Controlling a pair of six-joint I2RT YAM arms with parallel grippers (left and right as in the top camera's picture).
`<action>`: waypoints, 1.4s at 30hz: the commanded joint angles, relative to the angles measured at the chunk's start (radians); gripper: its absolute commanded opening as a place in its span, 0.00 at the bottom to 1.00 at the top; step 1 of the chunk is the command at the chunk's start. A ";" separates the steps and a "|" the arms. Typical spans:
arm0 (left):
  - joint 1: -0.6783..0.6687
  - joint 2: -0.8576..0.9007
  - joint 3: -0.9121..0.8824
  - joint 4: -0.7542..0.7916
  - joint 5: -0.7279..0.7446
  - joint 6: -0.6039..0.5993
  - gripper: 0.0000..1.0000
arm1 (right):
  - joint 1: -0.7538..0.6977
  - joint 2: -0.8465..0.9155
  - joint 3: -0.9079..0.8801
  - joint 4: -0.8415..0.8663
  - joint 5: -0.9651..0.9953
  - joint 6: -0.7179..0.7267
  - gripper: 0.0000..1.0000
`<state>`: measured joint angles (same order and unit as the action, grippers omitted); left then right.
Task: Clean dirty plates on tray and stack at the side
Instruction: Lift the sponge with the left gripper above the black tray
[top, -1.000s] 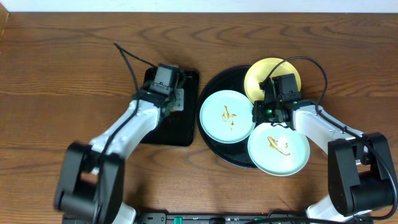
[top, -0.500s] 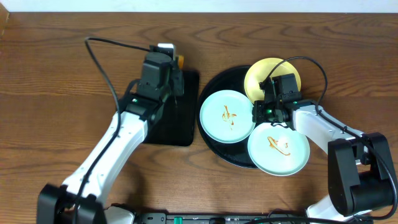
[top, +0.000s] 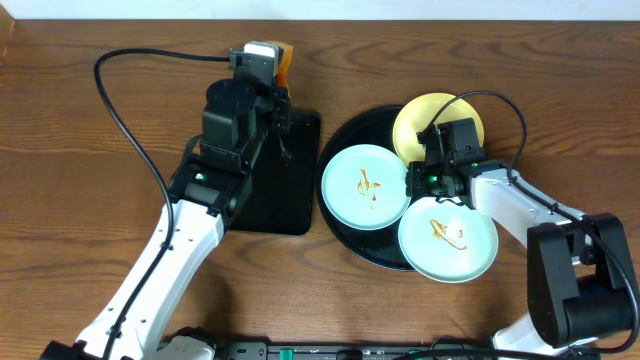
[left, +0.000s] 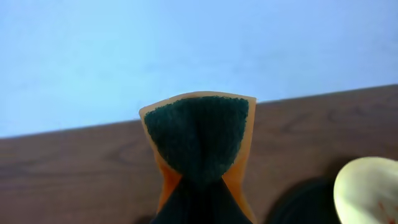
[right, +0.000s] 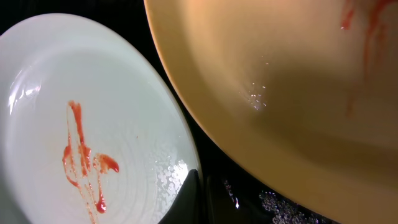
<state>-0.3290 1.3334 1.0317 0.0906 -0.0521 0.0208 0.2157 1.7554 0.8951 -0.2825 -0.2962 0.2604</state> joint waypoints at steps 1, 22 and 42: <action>0.003 -0.047 0.023 0.028 -0.014 0.032 0.07 | 0.000 0.008 0.015 0.002 0.019 0.016 0.01; 0.003 -0.066 0.023 0.031 -0.014 0.032 0.07 | 0.000 0.008 0.015 0.002 0.019 0.016 0.01; 0.003 -0.066 0.023 0.031 -0.013 0.032 0.07 | 0.001 0.008 0.015 0.003 0.019 0.016 0.01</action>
<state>-0.3290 1.2808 1.0317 0.1123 -0.0521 0.0345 0.2157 1.7554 0.8951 -0.2825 -0.2962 0.2604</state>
